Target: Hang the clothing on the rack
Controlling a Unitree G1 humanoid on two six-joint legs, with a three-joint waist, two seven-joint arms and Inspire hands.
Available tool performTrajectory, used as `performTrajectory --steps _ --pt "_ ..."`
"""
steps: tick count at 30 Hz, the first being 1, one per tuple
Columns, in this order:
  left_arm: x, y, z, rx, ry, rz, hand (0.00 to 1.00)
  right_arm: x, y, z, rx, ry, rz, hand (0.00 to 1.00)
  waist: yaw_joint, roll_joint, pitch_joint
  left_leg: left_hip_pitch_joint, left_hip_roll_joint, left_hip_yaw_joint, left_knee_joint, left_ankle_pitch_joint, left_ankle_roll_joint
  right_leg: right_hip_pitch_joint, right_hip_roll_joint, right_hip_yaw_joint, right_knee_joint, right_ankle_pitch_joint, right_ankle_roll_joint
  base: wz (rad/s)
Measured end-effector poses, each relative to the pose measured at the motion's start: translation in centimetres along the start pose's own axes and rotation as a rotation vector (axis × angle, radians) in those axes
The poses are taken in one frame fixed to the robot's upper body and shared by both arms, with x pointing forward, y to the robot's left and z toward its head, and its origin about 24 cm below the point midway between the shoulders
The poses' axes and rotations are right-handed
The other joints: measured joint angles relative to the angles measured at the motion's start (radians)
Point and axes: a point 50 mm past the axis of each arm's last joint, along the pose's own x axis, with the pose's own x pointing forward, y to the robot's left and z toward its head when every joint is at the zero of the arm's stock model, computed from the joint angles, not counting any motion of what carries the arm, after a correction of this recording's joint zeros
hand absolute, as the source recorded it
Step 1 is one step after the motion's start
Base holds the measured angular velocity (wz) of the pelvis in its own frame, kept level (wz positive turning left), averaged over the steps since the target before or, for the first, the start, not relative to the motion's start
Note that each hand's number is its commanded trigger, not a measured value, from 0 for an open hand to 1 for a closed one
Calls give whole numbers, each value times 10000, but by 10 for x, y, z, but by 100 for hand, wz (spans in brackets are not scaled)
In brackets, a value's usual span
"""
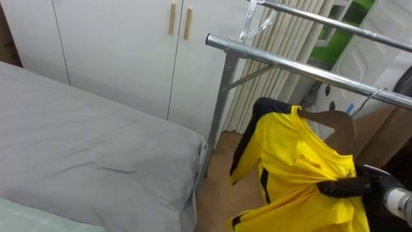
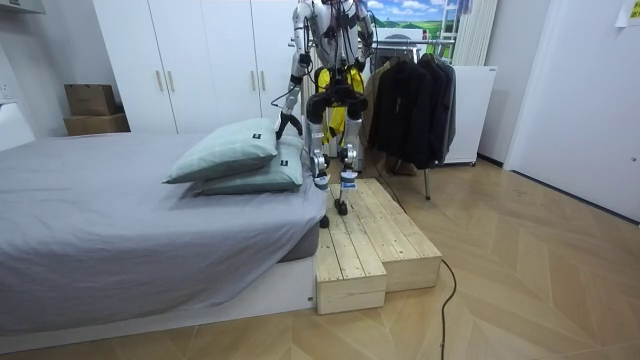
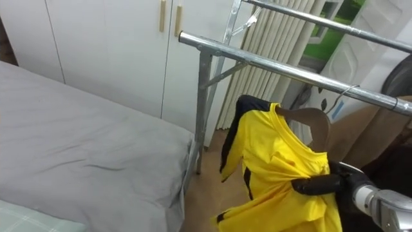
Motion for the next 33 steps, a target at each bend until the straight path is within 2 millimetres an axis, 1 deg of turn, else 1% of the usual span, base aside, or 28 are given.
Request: performTrajectory --steps 2,8,9,10,11,13,17,19,21,22,23,25,26,27,29,30,31,33 --pt "0 0 3 37 -121 -1 0 1 2 0 41 -21 -7 100 -21 -19 -15 -2 0 2 0 0 0 -1 -1 -1 -1 0 1 0" --pt "1 -3 13 188 -506 -98 0 2 3 0 45 -53 -119 100 -39 -15 -21 1 -1 11 -13 0 0 -1 2 0 -3 -2 3 0" --pt "1 -3 15 195 -561 -120 0 2 2 0 22 -84 -137 83 -40 -3 -20 13 -1 11 -14 0 0 1 3 7 1 -1 3 0" --pt "1 -4 15 206 -586 -130 0 2 2 0 8 -105 -156 62 -40 4 -17 17 0 11 -15 0 0 2 4 9 2 -1 2 0" --pt "1 -4 17 209 -651 -139 0 2 2 0 -1 -119 -193 33 -40 21 -5 22 0 11 -15 0 0 3 5 9 4 0 0 0" --pt "0 -4 19 212 -745 -134 0 2 2 1 -52 -167 -226 0 -39 49 5 28 -1 18 -18 0 0 2 6 12 5 0 0 0" --pt "0 -4 21 272 -883 -154 0 2 1 2 -151 -220 -370 0 -35 138 3 24 -2 22 -22 -1 0 -16 10 32 2 -1 2 0" --pt "-1 -4 22 266 -925 -140 0 2 1 2 -191 -254 -452 0 -23 165 -19 8 -2 21 -34 -1 0 -27 10 25 8 -1 1 0" --pt "-1 -5 20 270 -898 -153 0 2 0 2 -255 -230 -485 0 -20 174 -68 3 -1 18 -35 -1 0 -40 10 22 8 -1 1 0" --pt "-1 -5 19 275 -887 -155 0 2 0 2 -314 -213 -507 0 -18 181 -79 -1 -1 18 -35 -1 0 -86 11 23 8 -1 1 0" --pt "-2 -5 19 298 -867 -157 0 1 -1 3 -434 -181 -555 0 -1 178 -132 -45 -2 18 -41 -1 0 -147 10 29 11 -1 1 0" --pt "-2 -5 18 300 -850 -147 0 1 -2 3 -549 -129 -648 0 18 209 -119 -56 -2 15 -42 -1 0 -151 9 23 10 -1 0 0" --pt "-2 -5 18 303 -836 -134 0 0 -2 3 -694 -76 -690 0 17 184 -141 -66 -1 3 -43 -1 0 -148 9 18 13 -1 0 0" --pt "-2 -5 18 301 -834 -121 0 0 -3 4 -827 -60 -770 0 18 177 -145 -84 0 13 -46 -1 0 -133 9 24 32 0 -1 0" --pt "-2 -5 17 300 -817 -112 0 0 -4 4 -900 -50 -931 0 18 182 -141 -84 3 49 -48 0 -1 -142 11 49 72 2 -5 -3" --pt "-2 -5 16 279 -785 -81 0 0 -4 6 -989 -74 -1069 0 19 206 -123 -77 4 82 -47 0 -1 -154 16 87 85 2 -5 -8" --pt "-3 -5 15 280 -767 -51 0 0 -4 6 -1049 -83 -1133 0 20 190 -133 -73 4 96 -47 0 -1 -161 18 105 98 2 -5 -9" --pt "-4 -5 13 302 -771 14 0 0 -7 7 -1243 -29 -1562 0 7 189 -123 -77 1 129 -43 -1 0 -195 16 138 139 2 -4 -5"
